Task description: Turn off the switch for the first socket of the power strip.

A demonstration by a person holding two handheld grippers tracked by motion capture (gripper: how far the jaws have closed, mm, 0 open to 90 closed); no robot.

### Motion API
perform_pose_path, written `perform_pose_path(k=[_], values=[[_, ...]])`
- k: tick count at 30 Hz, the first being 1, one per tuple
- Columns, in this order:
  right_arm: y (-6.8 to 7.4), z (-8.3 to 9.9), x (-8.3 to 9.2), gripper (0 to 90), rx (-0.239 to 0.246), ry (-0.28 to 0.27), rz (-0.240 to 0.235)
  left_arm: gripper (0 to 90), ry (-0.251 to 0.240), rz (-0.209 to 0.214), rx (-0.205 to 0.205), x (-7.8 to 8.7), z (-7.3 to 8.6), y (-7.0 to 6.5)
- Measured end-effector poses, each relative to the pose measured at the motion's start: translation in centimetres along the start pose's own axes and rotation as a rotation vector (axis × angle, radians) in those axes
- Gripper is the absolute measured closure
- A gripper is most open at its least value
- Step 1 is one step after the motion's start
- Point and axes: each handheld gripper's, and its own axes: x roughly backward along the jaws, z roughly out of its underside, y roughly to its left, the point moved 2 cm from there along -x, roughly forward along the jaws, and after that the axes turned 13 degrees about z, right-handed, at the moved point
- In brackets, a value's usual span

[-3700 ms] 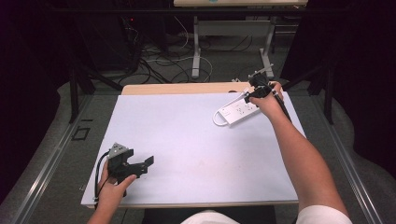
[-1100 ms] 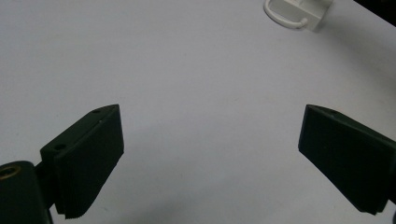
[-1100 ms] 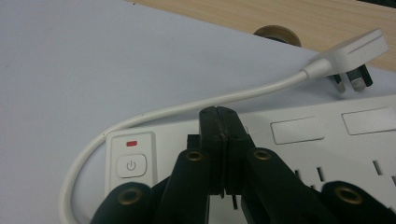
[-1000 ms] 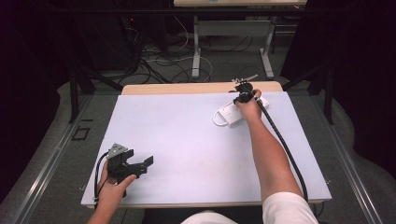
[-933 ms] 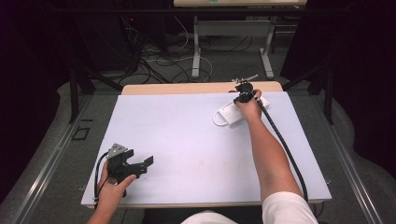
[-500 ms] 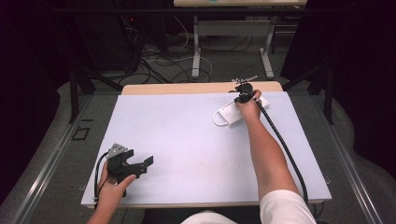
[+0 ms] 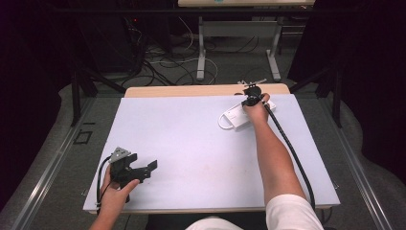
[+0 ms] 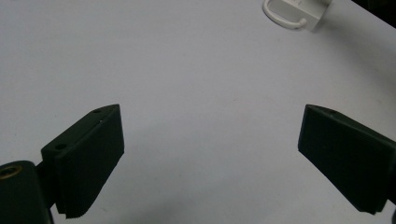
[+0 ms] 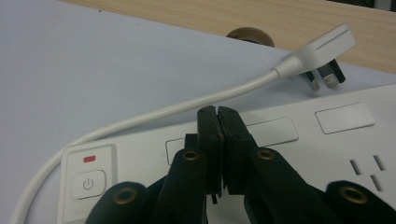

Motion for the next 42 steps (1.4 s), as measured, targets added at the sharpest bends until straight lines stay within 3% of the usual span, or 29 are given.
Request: perform_pose_path(k=[35,42], values=[[-0.10,0.52,-0.14,90.0,-0.033,-0.016,-0.008,7.3,0.003,0.001,0.001,-0.01,0.00,-0.05],[-0.14,0.40,-0.15,90.0,-0.006,-0.012,0.004,7.3,0.003,0.001,0.001,-0.01,0.00,-0.05]])
